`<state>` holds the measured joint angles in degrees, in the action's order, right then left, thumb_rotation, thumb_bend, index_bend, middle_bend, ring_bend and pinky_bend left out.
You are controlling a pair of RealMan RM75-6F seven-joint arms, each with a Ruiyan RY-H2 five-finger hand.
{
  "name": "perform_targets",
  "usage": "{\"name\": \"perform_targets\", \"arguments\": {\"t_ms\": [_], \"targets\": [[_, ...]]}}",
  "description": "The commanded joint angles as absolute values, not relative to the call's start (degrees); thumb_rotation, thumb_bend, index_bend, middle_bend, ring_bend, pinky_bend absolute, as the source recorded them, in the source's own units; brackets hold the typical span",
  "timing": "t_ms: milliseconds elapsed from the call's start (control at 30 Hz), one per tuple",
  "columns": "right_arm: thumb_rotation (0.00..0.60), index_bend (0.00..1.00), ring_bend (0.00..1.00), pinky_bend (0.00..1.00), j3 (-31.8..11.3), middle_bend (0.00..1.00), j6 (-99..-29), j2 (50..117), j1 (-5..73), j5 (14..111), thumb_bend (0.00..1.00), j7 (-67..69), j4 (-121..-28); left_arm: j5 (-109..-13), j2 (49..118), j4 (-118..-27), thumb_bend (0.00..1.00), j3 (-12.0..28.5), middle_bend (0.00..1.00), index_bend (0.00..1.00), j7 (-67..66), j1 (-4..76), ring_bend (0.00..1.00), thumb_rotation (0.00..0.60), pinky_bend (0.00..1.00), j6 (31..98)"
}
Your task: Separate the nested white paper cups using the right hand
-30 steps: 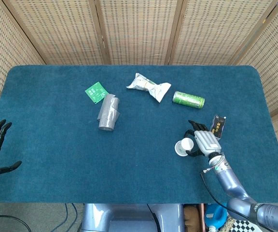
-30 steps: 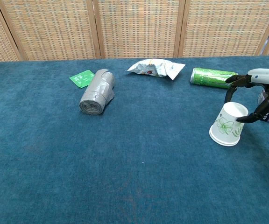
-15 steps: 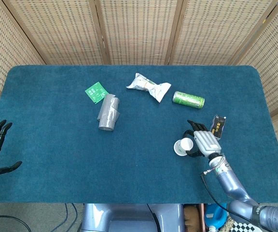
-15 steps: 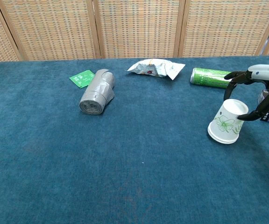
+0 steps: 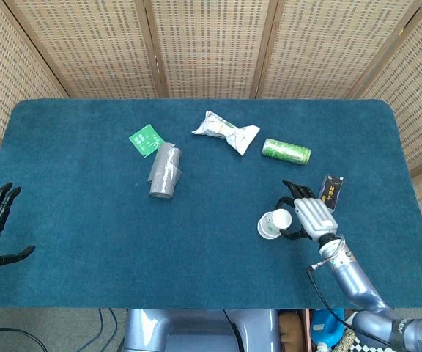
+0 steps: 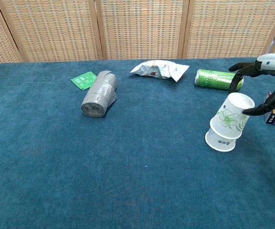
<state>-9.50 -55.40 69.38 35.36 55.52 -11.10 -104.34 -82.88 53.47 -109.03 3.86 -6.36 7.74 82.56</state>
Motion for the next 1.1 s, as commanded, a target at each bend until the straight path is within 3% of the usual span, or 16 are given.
{"name": "perform_targets", "arguments": {"t_ms": [33, 567, 833, 1100], "targets": [[0.6, 0.42, 0.0, 0.0, -9.59, 0.0, -55.6, 68.91, 35.32, 55.75, 0.41, -11.01, -105.04, -82.79, 53.43, -109.0, 0.06, 3.91, 0.0, 0.0, -6.17, 7.72, 0.0, 0.6, 0.0, 82.6], [0.6, 0.42, 0.0, 0.0, -11.61, 0.0, -59.01, 57.02, 32.94, 62.14, 0.41, -8.44, -116.15, -82.65, 53.36, -108.86, 0.06, 3.94, 0.0, 0.0, -5.9, 7.8, 0.0, 0.6, 0.0, 82.49], [0.6, 0.42, 0.0, 0.0, -10.38, 0.0, -58.75, 54.12, 30.44, 62.97, 0.41, -4.3, -113.64, -83.02, 53.48, -109.15, 0.06, 3.72, 0.0, 0.0, -6.41, 7.78, 0.0, 0.6, 0.0, 82.5], [0.6, 0.42, 0.0, 0.0, -8.04, 0.0, -57.11, 57.07, 29.18, 63.93, 0.41, -2.23, -104.37, -83.01, 53.58, -109.14, 0.06, 3.62, 0.0, 0.0, -6.58, 7.77, 0.0, 0.6, 0.0, 82.43]]}}
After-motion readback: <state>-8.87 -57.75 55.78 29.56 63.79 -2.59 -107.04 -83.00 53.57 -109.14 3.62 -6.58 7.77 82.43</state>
